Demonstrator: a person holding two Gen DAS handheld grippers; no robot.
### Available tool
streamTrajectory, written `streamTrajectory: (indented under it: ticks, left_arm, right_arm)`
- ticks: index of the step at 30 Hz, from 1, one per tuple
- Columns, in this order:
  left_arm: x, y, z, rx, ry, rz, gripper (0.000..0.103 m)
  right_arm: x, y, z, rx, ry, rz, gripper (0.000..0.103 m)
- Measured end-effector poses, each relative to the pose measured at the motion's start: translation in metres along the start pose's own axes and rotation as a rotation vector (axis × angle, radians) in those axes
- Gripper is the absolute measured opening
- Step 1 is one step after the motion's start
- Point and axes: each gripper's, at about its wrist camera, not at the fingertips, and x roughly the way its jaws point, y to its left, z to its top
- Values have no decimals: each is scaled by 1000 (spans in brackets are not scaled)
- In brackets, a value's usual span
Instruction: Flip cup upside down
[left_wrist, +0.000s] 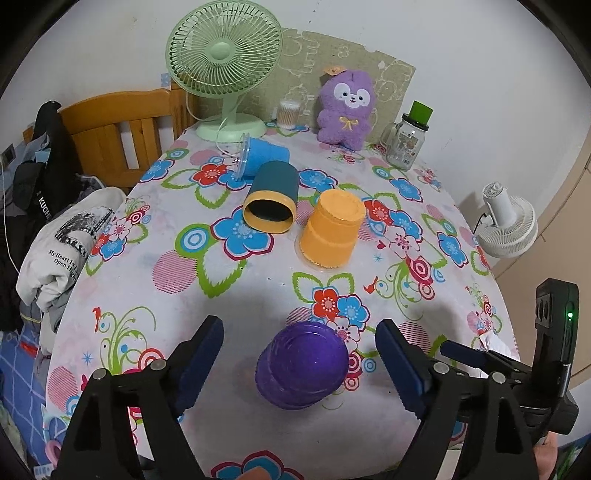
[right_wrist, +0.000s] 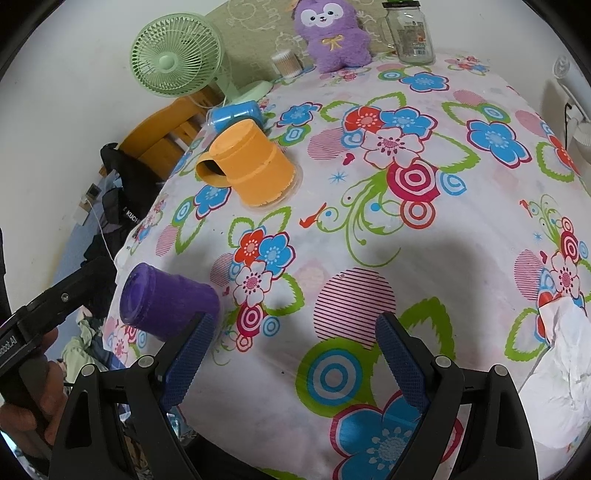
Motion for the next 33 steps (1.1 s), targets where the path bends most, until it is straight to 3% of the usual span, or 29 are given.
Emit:
streamTrajectory:
  ticks: [10,22,33]
  left_arm:
    - [-5,8,0,-14,-16,2,93]
    - [-21,22,0,-48,-83,4,97]
    - [-31,37,-1,-68,-117,17,99]
  right_arm:
    - [-4,11,2,-17,-18,0,91]
    - [-22,46,8,-119,-109,-80,95]
    - [-48,75,13,-177,-187,-97,99]
